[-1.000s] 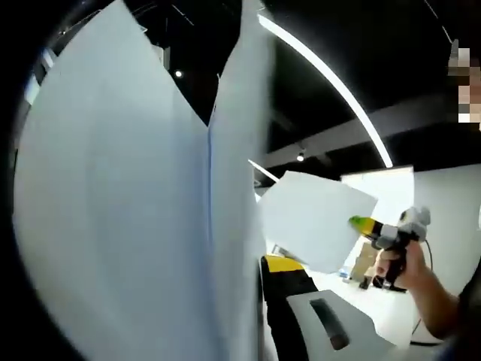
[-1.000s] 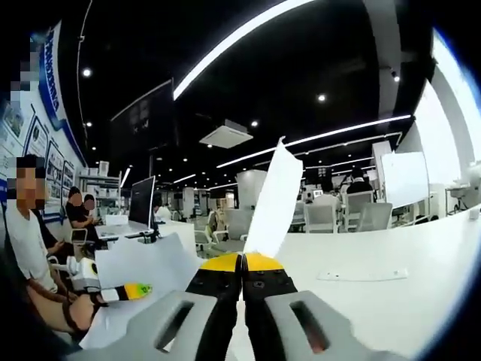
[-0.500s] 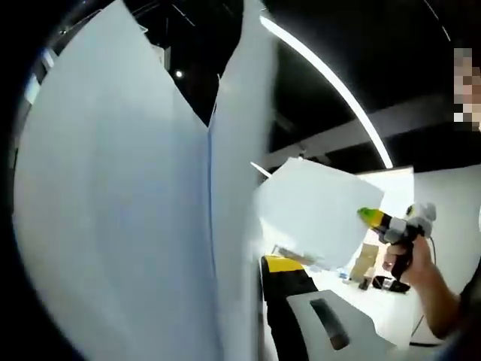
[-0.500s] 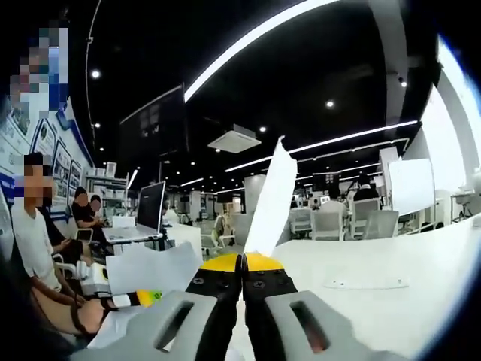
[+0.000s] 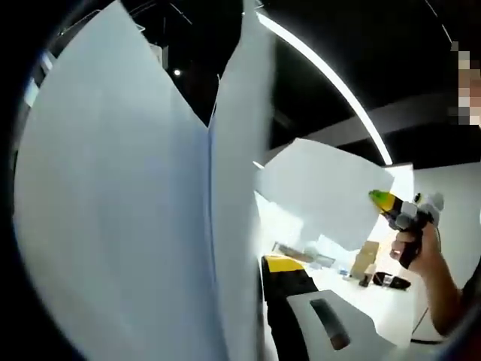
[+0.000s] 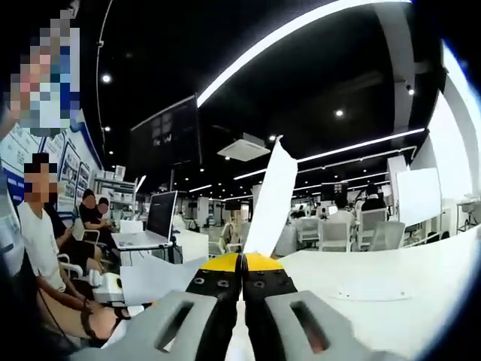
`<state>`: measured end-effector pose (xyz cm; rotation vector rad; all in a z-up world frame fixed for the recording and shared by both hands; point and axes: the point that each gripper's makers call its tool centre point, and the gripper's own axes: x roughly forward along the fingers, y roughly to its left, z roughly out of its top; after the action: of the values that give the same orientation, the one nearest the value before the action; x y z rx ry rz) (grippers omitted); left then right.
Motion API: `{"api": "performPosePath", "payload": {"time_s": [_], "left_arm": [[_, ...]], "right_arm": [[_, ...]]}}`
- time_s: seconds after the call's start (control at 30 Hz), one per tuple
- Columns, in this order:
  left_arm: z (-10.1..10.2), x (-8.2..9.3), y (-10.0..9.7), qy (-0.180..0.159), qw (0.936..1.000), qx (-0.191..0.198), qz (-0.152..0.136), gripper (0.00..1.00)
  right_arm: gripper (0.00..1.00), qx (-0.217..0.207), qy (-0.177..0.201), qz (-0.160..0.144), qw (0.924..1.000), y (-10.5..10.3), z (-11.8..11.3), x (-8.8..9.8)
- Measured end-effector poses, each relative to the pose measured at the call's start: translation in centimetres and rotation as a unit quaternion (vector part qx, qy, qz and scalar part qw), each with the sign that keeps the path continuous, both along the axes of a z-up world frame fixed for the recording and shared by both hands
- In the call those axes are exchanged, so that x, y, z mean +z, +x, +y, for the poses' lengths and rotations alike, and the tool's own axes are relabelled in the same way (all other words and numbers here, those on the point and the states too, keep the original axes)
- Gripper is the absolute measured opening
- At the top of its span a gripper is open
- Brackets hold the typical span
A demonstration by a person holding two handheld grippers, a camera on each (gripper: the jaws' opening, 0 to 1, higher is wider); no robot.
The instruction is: Organize the stack of printing papers by aligning and flattening the scattered papers on the table
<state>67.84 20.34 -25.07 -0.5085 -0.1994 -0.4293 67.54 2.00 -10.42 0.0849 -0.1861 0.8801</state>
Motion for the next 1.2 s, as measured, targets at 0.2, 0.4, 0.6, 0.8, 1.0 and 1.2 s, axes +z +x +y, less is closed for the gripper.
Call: {"api": "performPosePath", "payload": {"time_s": [0.2,0.4,0.6,0.8,1.0,1.2], "left_arm": [[0.0,0.0,0.0,0.001,1.0,-0.001,0.001,0.09],[0.1,-0.1,0.1,0.001,1.0,-0.001,0.001,0.09],[0.0,0.0,0.0,0.0,1.0,-0.001,0.0,0.09],[0.0,0.0,0.0,-0.001,1.0,-0.001,0.0,0.09],[0.0,0.0,0.0,-0.001,1.0,-0.001,0.0,0.09],[0.0,0.0,0.0,-0.001,1.0,-0.001,0.0,0.09]], "right_arm": [[0.0,0.006,-0.001,0.002,1.0,-0.3,0.4,0.1],[0.0,0.016,0.0,-0.003,0.9999,-0.9,0.8,0.5],[0.0,0.036,0.018,0.014,0.9991,-1.3,1.2,0.5],[0.0,0.054,0.031,0.017,0.9979,-2.2,1.5,1.1],[0.0,0.076,0.05,0.014,0.9958,-3.3,1.7,2.2],[0.0,0.084,0.05,0.016,0.9951,-3.8,1.9,2.4]]}}
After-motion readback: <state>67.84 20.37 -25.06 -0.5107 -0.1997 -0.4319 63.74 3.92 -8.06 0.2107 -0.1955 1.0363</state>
